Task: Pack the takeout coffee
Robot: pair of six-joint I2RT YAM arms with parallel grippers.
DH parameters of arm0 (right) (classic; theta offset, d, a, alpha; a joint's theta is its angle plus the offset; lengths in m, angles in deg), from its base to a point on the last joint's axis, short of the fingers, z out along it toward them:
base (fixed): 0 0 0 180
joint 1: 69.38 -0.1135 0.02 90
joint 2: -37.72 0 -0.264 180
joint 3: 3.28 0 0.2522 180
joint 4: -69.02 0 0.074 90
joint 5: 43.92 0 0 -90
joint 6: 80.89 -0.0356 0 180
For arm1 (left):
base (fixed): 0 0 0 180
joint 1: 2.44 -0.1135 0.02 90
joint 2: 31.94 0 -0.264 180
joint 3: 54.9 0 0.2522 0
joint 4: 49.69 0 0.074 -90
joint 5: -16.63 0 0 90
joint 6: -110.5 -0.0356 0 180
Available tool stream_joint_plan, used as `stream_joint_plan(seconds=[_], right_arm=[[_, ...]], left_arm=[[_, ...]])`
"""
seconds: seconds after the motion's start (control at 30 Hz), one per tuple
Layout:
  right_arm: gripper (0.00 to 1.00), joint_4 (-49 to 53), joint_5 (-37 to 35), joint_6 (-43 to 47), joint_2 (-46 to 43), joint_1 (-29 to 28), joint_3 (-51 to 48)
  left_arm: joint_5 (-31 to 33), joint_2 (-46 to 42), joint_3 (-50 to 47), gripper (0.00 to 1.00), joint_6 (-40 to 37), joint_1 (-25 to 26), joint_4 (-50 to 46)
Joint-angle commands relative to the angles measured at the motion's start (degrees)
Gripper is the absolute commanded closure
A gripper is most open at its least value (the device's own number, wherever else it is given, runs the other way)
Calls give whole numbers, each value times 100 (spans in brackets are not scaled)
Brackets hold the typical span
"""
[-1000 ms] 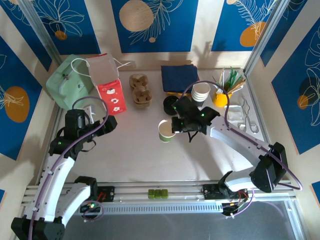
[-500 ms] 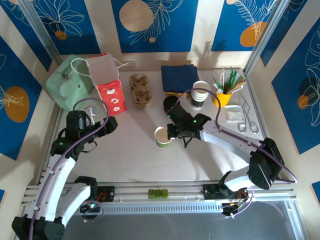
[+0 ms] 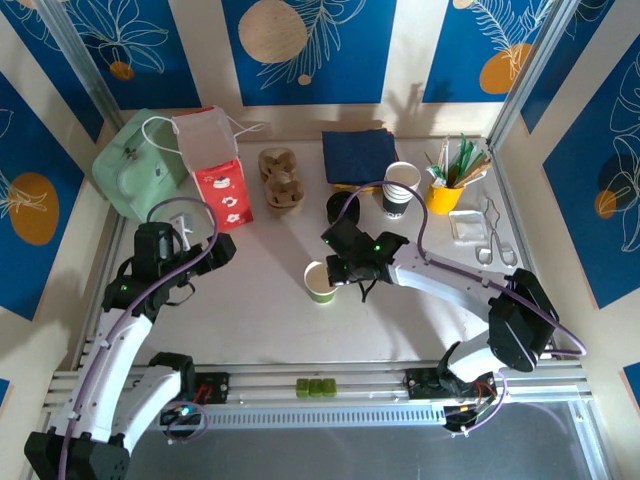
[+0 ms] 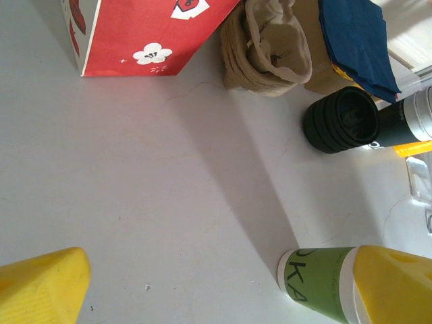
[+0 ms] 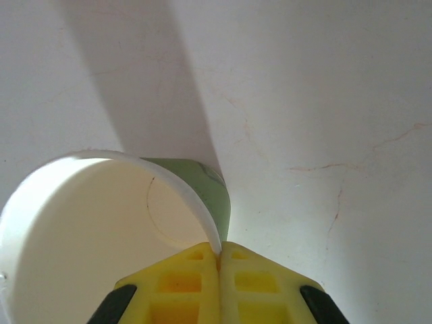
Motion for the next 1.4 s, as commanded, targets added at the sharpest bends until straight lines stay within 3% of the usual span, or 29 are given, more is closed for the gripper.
stream_joint_plan(seconds=[0.0, 0.6, 0.93, 1.1, 1.37], right_arm=[[93, -46, -91, 12, 42, -95, -138], [72, 640, -470, -58, -363, -120, 489], [47, 816, -1095, -375, -763, 33, 934], [43, 864, -1210, -561, -595, 428, 1188], [44, 1072, -1279, -534, 386, 1045, 2078]], left_arm=[[-149, -92, -44, 1, 92, 45, 87], [-175, -130, 26, 1, 78, 44, 27], [-197, -118, 123, 1, 82, 45, 62], [-197, -118, 150, 1, 79, 49, 45], [-241, -116, 141, 1, 142, 53, 54]])
